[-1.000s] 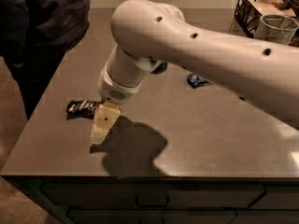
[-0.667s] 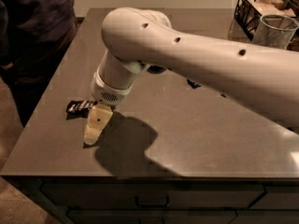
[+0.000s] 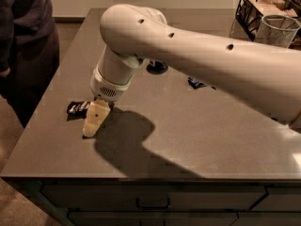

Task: Pick rxbar chocolate

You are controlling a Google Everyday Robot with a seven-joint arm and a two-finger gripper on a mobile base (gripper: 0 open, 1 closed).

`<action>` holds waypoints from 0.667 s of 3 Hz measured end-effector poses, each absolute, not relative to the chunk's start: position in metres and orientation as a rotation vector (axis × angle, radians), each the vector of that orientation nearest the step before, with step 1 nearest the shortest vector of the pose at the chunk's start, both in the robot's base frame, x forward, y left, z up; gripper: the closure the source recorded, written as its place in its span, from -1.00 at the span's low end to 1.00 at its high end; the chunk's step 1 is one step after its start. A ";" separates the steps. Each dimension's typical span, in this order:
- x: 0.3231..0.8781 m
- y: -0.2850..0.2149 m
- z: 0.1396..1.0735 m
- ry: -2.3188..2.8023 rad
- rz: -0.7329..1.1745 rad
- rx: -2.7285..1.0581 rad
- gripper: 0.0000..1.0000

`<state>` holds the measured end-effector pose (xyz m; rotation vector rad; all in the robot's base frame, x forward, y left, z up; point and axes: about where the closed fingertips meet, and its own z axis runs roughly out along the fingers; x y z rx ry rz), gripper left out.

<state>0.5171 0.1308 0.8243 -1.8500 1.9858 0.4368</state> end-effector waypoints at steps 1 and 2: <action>0.518 0.131 0.829 1.988 0.439 -1.849 0.27; 0.518 0.131 0.838 1.988 0.439 -1.849 0.72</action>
Offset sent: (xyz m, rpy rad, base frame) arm 0.0009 -0.0029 0.0548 0.0613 0.0343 -0.0043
